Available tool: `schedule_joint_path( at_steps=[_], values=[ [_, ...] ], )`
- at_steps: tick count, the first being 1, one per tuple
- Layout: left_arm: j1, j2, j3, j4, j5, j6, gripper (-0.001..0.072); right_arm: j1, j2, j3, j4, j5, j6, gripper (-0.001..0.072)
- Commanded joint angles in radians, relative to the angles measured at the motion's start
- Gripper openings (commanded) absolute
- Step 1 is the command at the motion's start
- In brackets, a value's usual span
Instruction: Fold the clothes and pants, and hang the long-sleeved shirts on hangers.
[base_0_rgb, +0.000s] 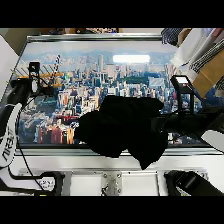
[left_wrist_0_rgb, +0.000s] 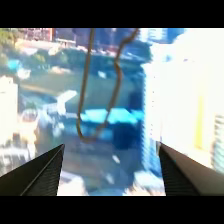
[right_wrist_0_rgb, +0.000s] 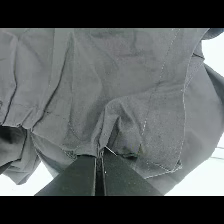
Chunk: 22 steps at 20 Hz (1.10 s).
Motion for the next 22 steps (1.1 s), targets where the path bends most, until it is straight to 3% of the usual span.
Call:
schedule_joint_path(
  at_steps=[1, 10, 20, 22],
  values=[
    [0.013, -0.159, 0.115, 0.058, 0.015, 0.016, 0.0616, 0.001, -0.006, -0.001, 0.0, -0.001, 0.0, 0.0013],
    [0.026, -0.426, 0.416, 0.144, -0.15, 0.017, 0.0616, 0.001, -0.051, -0.002, 0.0, 0.0, 0.0, 0.0013],
    [0.034, -0.452, 0.441, 0.129, -0.148, 0.016, 0.0601, 0.001, -0.072, -0.002, 0.001, 0.0, 0.0, 0.0014],
    [0.034, -0.452, 0.441, 0.129, -0.155, 0.016, 0.0202, 0.001, -0.072, -0.002, 0.005, 0.0, 0.0, 0.0013]
  ],
)
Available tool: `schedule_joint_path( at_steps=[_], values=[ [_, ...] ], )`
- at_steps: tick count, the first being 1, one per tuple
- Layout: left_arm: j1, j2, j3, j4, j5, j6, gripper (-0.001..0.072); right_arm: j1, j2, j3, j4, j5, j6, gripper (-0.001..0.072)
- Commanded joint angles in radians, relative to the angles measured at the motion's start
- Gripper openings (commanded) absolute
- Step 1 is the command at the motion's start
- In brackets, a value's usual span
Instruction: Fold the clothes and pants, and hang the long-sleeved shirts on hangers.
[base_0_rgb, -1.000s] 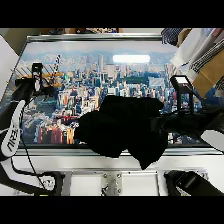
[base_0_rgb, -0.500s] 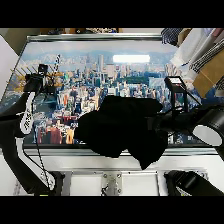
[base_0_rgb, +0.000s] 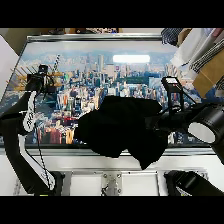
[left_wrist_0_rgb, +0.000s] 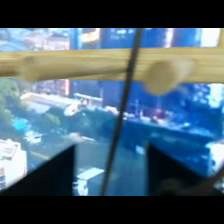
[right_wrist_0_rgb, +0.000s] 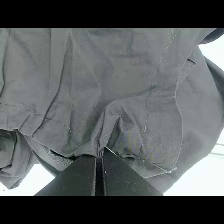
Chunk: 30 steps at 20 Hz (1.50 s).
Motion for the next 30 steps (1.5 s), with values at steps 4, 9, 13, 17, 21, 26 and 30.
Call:
schedule_joint_path(
  at_steps=[4, 9, 13, 17, 21, 26, 30],
  values=[
    [-0.001, 0.006, 0.003, -0.002, -0.011, -0.002, 0.0013, 0.001, -0.001, 0.0, 0.019, 0.0, 0.0, 0.0014],
    [-0.001, 0.056, 0.003, -0.002, -0.036, -0.002, 0.0013, 0.001, -0.001, 0.0, 0.019, 0.0, 0.0, 0.0013],
    [-0.006, 0.134, 0.003, -0.001, -0.096, -0.001, 0.0013, 0.001, 0.0, 0.0, 0.019, 0.0, 0.0, 0.0014],
    [-0.034, 0.251, 0.003, -0.001, -0.113, 0.0, 0.0013, 0.001, 0.002, 0.0, 0.018, 0.0, 0.0, 0.0013],
    [-0.097, 0.38, 0.003, -0.004, -0.138, 0.021, 0.0013, 0.001, 0.007, 0.001, 0.018, -0.016, 0.0, 0.0013],
    [-0.212, 0.556, 0.003, -0.266, -0.245, 0.305, 0.0013, -0.002, 0.016, 0.051, -0.003, -0.043, 0.0, 0.0013],
    [-0.217, 0.671, 0.003, -0.713, -0.489, 0.78, 0.0012, -0.037, 0.016, 0.116, -0.008, -0.011, 0.0, 0.0013]
  ],
)
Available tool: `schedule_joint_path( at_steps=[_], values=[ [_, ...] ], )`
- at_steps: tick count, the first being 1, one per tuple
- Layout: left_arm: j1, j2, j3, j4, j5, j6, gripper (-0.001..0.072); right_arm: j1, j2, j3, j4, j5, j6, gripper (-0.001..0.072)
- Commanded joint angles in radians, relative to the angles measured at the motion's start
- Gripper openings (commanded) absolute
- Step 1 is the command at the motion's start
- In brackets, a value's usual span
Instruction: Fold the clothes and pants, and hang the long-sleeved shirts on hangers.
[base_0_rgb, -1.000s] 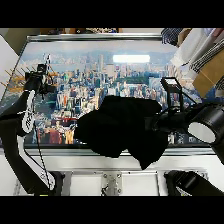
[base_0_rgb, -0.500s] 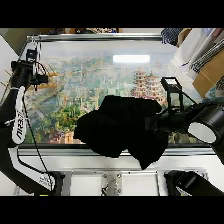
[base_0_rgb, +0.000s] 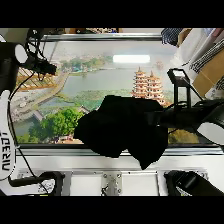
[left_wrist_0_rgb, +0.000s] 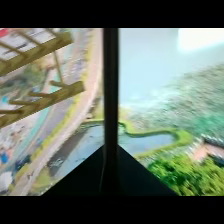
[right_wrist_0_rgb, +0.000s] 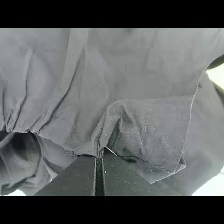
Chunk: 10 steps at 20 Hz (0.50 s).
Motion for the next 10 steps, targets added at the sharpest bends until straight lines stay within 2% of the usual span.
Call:
schedule_joint_path(
  at_steps=[1, 3, 5, 8, 9, 10],
  values=[
    [-0.001, 0.095, 0.001, -0.435, -0.271, 0.458, 0.0013, -0.042, 0.001, 0.057, -0.009, 0.035, 0.0, 0.0013],
    [0.04, 0.11, 0.001, -0.653, -0.464, 0.616, 0.0012, -0.078, 0.0, 0.084, -0.009, 0.05, -0.001, 0.0013],
    [0.069, 0.112, 0.001, -0.736, -0.565, 0.631, 0.0013, -0.105, 0.0, 0.106, -0.009, 0.063, -0.005, 0.0013],
    [0.103, 0.114, 0.001, -0.737, -0.478, 0.631, 0.0013, -0.132, 0.0, 0.139, 0.003, 0.073, -0.005, 0.0014],
    [0.105, 0.113, 0.001, -0.736, -0.49, 0.651, 0.0013, -0.138, -0.003, 0.153, 0.001, 0.079, -0.006, 0.0013],
    [0.11, 0.114, 0.001, -0.736, -0.52, 0.727, 0.0013, -0.147, -0.01, 0.17, 0.001, 0.096, -0.01, 0.0013]
  ],
)
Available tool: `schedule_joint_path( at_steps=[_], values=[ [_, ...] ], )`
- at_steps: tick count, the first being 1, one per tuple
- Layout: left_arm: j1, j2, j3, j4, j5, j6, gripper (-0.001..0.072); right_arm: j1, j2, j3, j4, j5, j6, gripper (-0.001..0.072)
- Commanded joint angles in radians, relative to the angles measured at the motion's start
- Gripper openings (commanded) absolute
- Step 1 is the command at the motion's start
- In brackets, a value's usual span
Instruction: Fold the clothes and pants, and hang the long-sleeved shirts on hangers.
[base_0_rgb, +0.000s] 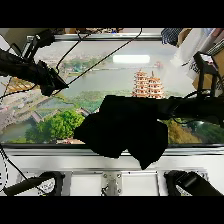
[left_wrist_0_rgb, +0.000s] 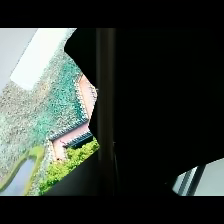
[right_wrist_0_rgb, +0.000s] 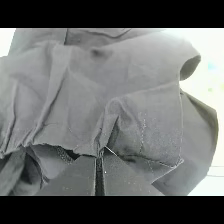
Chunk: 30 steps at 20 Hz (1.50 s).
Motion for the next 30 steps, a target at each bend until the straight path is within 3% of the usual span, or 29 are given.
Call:
schedule_joint_path(
  at_steps=[1, 4, 8, 11, 19, 22, 24, 30],
  values=[
    [0.029, 0.005, 0.001, -0.071, -0.107, 0.241, 0.0012, -0.037, -0.02, 0.058, 0.004, 0.053, -0.023, 0.0013],
    [0.039, 0.031, -0.055, -0.084, -0.117, 0.318, 0.0012, -0.082, -0.07, 0.119, 0.004, 0.132, -0.077, 0.0014],
    [0.039, 0.118, -0.243, -0.066, -0.117, 0.441, 0.0012, -0.14, -0.127, 0.174, 0.004, 0.139, -0.113, 0.0013],
    [0.039, 0.194, -0.371, -0.069, -0.117, 0.486, 0.0012, -0.15, -0.15, 0.177, 0.001, 0.138, -0.119, 0.0013],
    [-0.024, 0.307, -0.612, -0.064, -0.108, 0.486, 0.0012, -0.15, -0.157, 0.177, 0.012, 0.149, -0.119, 0.0013],
    [-0.087, 0.307, -0.666, -0.065, 0.003, 0.484, 0.0012, -0.15, -0.157, 0.177, 0.041, 0.153, -0.119, 0.0013],
    [-0.109, 0.294, -0.66, -0.064, 0.062, 0.447, 0.0012, -0.149, -0.157, 0.177, 0.055, 0.153, -0.12, 0.0014],
    [-0.117, 0.167, -0.585, -0.065, 0.059, 0.425, 0.0012, -0.148, -0.151, 0.177, 0.056, 0.222, -0.143, 0.0013]
  ],
)
